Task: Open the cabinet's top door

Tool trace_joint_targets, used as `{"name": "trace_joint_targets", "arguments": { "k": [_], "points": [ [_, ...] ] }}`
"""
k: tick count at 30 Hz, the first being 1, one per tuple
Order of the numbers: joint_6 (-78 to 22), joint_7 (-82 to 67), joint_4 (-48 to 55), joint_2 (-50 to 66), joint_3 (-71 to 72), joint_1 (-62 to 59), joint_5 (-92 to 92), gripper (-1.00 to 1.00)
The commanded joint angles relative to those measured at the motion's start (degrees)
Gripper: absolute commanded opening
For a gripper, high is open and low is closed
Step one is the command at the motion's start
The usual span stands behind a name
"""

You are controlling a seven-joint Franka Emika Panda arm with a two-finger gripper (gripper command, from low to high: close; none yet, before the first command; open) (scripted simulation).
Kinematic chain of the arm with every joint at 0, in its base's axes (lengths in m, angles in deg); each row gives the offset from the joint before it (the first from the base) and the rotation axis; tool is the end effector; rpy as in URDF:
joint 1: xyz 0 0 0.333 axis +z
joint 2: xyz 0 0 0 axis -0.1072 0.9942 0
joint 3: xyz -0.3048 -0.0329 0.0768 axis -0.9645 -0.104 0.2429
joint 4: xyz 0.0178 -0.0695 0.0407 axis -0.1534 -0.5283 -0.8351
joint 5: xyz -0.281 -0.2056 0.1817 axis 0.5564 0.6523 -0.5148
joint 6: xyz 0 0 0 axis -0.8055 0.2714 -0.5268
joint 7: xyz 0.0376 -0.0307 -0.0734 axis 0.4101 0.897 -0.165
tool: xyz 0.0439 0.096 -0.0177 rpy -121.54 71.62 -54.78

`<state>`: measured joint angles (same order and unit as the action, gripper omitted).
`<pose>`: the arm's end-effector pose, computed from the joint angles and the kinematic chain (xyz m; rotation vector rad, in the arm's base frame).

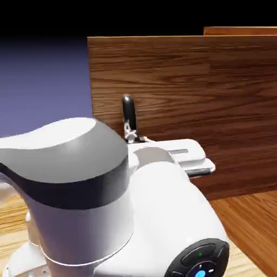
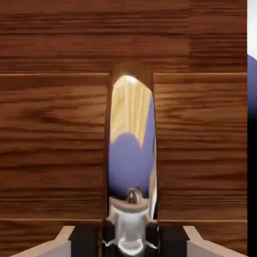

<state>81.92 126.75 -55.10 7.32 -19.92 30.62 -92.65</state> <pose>0.1490 -0.4498 0.5521 -0.6054 1.7657 1.6774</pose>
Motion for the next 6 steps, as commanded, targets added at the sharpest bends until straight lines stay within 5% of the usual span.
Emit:
{"name": "trace_joint_targets", "arguments": {
  "k": [1,6],
  "points": [
    [-1.4,0.6,2.1,-0.3,-0.5,1.6,0.1,-1.00],
    [-7.7,3.7,12.5,-2.0,-2.8,9.6,0.5,-1.00]
  ]
}}
